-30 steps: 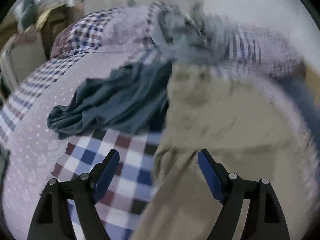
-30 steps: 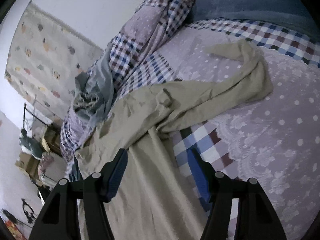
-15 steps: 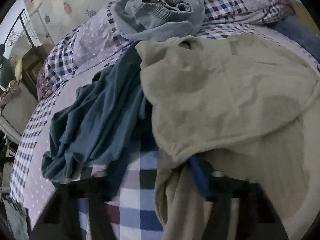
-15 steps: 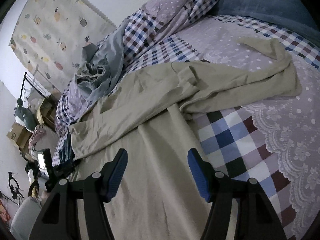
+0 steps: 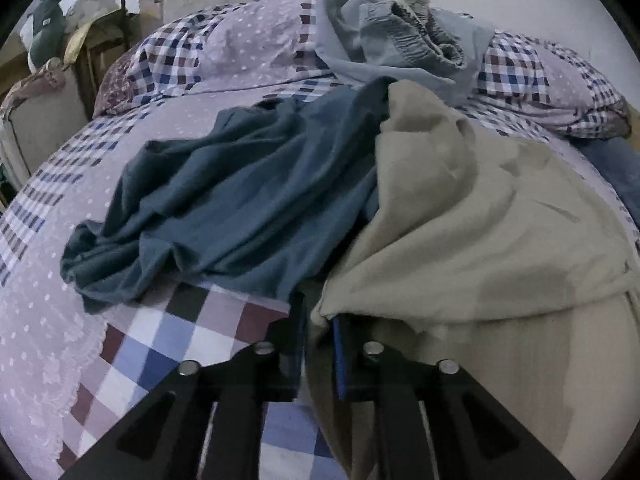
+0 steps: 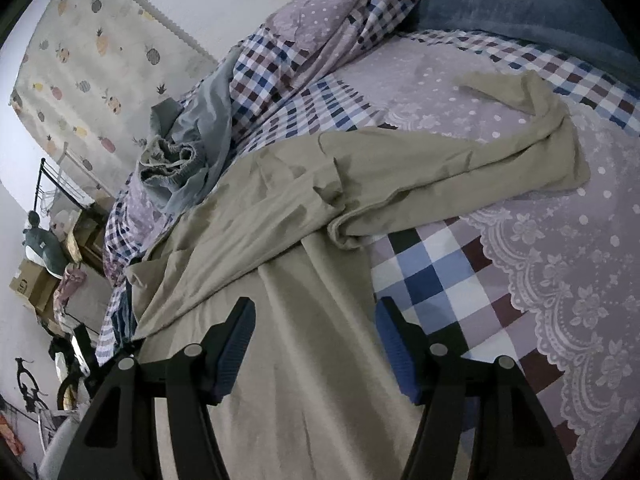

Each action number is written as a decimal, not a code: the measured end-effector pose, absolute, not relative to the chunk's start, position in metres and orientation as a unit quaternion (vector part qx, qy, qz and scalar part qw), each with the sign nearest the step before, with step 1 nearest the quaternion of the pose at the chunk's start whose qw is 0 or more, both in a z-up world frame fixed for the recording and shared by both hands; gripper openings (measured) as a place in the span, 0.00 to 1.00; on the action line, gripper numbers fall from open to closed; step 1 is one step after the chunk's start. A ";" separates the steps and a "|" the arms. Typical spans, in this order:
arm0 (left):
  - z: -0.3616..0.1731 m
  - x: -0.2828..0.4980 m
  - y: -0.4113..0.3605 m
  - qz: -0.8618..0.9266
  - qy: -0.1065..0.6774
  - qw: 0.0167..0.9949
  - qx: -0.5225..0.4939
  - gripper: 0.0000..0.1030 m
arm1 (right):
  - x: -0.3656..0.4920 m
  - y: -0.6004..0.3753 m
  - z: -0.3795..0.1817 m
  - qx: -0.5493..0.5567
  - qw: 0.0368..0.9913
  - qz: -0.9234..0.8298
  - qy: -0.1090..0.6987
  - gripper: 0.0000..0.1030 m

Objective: Fold clothes

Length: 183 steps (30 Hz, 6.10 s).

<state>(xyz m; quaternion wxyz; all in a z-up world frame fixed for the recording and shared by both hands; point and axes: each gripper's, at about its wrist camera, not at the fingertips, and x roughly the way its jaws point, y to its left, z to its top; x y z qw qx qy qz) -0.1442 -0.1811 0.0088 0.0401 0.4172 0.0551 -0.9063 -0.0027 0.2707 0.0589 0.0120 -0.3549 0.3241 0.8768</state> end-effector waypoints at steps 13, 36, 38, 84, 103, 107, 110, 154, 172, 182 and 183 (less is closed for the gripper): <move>-0.005 -0.142 -0.214 -0.901 0.165 -0.013 0.401 0.20 | -0.100 0.264 0.093 -0.362 0.003 0.899 0.246 0.64; -0.008 -0.136 -0.225 -0.896 0.200 -0.030 0.396 0.20 | -0.130 0.255 0.066 -0.485 0.079 0.864 0.106 0.07; -0.008 -0.136 -0.226 -0.896 0.202 -0.032 0.395 0.20 | -0.143 0.241 0.076 -0.470 0.061 0.874 0.103 0.30; -0.015 -0.132 -0.240 -0.887 0.265 -0.071 0.371 0.18 | -0.412 -0.102 0.114 -0.523 -0.157 0.834 0.076 0.58; 0.009 -0.110 -0.240 -0.912 0.250 -0.080 0.316 0.04 | -0.444 -0.192 0.072 -0.500 -0.131 0.850 -0.099 0.10; 0.000 -0.117 -0.243 -0.899 0.259 -0.070 0.346 0.10 | -0.441 -0.189 0.083 -0.485 -0.121 0.862 -0.084 0.36; -0.006 -0.120 -0.249 -0.889 0.281 -0.070 0.355 0.30 | -0.429 -0.172 0.116 -0.462 -0.134 0.876 -0.044 0.65; 0.151 0.031 0.095 -0.930 0.039 -0.223 0.289 0.83 | 0.139 0.457 0.082 -0.199 0.220 0.882 0.367 0.86; 0.115 -0.021 0.446 -0.862 -0.192 -0.361 0.300 0.83 | 0.169 0.518 0.051 -0.168 0.210 0.843 0.467 0.86; 0.044 -0.092 0.515 -0.833 -0.267 -0.293 0.386 0.15 | 0.186 0.533 0.045 -0.155 0.205 0.825 0.503 0.86; 0.040 -0.096 0.515 -0.831 -0.262 -0.288 0.397 0.06 | 0.185 0.532 0.045 -0.157 0.203 0.825 0.504 0.86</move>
